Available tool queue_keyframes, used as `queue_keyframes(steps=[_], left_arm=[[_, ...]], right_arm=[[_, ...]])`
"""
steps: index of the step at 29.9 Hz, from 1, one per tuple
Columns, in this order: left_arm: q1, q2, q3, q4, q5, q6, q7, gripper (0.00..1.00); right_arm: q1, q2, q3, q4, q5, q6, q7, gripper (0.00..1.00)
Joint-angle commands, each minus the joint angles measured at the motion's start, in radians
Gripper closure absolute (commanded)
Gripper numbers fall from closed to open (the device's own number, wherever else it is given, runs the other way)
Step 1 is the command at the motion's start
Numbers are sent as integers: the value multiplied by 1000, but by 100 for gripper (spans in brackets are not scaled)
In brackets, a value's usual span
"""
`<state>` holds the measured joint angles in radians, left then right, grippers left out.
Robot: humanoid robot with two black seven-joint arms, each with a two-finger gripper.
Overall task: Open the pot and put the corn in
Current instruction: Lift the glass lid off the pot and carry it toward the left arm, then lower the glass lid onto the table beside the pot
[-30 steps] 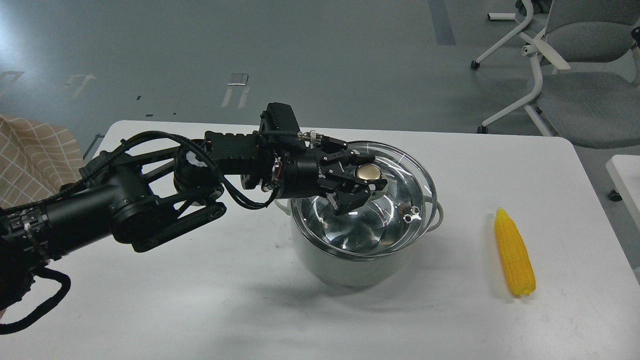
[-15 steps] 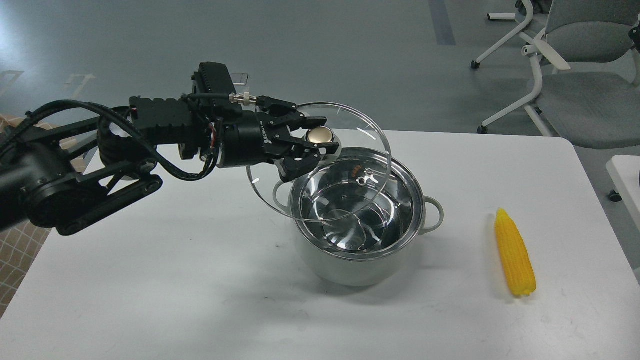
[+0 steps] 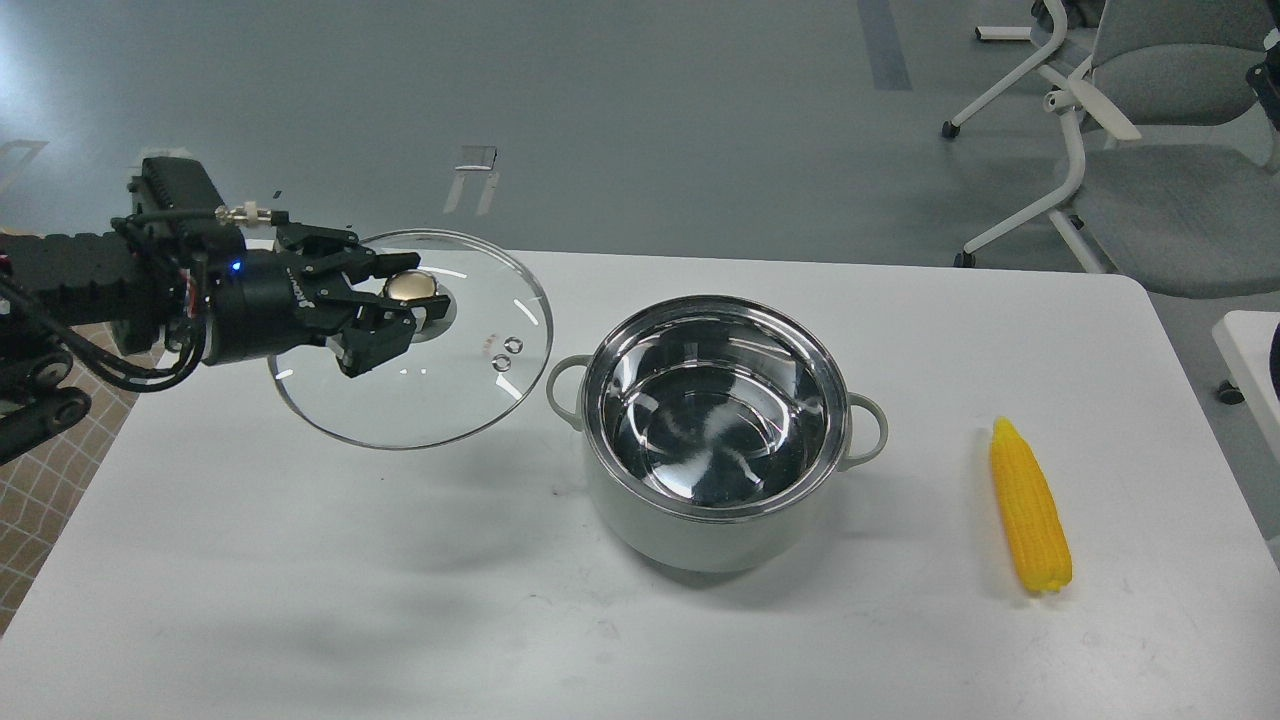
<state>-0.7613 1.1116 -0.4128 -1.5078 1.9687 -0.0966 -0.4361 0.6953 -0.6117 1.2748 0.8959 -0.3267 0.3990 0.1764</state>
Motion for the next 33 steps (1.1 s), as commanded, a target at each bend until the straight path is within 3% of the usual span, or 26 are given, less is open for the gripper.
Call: queue_keyframes(steps=[1, 7, 12, 15, 25, 33], left_arm=[[51, 45, -1, 7, -4, 37, 2, 58], [149, 57, 0, 26, -5, 55, 13, 58], [226, 33, 0, 112, -7, 106, 11, 58], [241, 5, 0, 150, -28, 146, 10, 58], [275, -53, 0, 185, -113, 150, 8, 58], [277, -145, 3, 333, -113, 160, 4, 57]], right_arm=[[0, 3, 0, 0, 0, 0, 0, 0], [0, 17, -2, 0, 0, 0, 0, 0], [0, 20, -2, 1, 0, 0, 0, 0], [3, 18, -2, 2, -2, 0, 0, 0], [9, 18, -3, 8, -2, 0, 0, 0], [1, 18, -6, 5, -2, 1, 0, 0]])
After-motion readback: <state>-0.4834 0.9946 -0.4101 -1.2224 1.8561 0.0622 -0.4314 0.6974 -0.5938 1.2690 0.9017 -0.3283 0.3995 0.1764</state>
